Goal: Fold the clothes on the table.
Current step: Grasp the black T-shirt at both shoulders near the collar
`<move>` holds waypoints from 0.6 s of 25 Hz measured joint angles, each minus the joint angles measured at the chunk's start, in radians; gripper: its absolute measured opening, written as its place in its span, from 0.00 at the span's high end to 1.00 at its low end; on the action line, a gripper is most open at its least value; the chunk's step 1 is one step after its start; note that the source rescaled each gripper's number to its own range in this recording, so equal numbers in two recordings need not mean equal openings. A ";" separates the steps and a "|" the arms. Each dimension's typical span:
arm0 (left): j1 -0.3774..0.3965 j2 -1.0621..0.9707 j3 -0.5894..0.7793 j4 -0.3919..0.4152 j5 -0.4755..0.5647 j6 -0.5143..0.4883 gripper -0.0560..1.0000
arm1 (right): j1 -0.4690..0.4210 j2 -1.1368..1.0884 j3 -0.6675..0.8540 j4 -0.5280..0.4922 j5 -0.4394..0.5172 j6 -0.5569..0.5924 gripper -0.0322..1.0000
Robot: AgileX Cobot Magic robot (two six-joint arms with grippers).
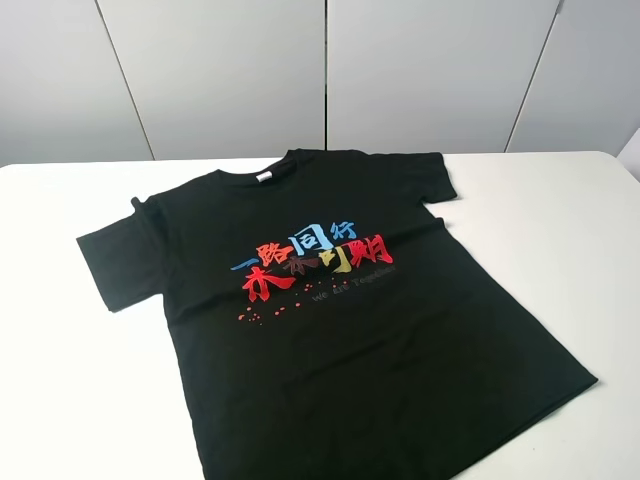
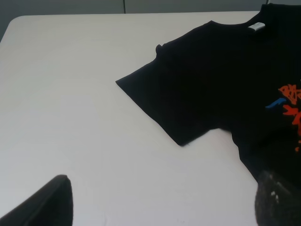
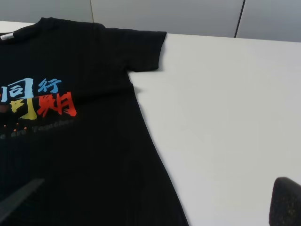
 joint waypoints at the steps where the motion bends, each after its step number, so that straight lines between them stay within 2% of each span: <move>1: 0.000 0.000 0.000 0.000 0.000 0.000 0.01 | 0.000 0.000 0.000 0.000 0.000 0.000 0.00; 15: 0.000 0.000 0.000 0.000 0.000 0.000 0.01 | 0.000 0.000 0.000 0.000 0.000 0.000 0.00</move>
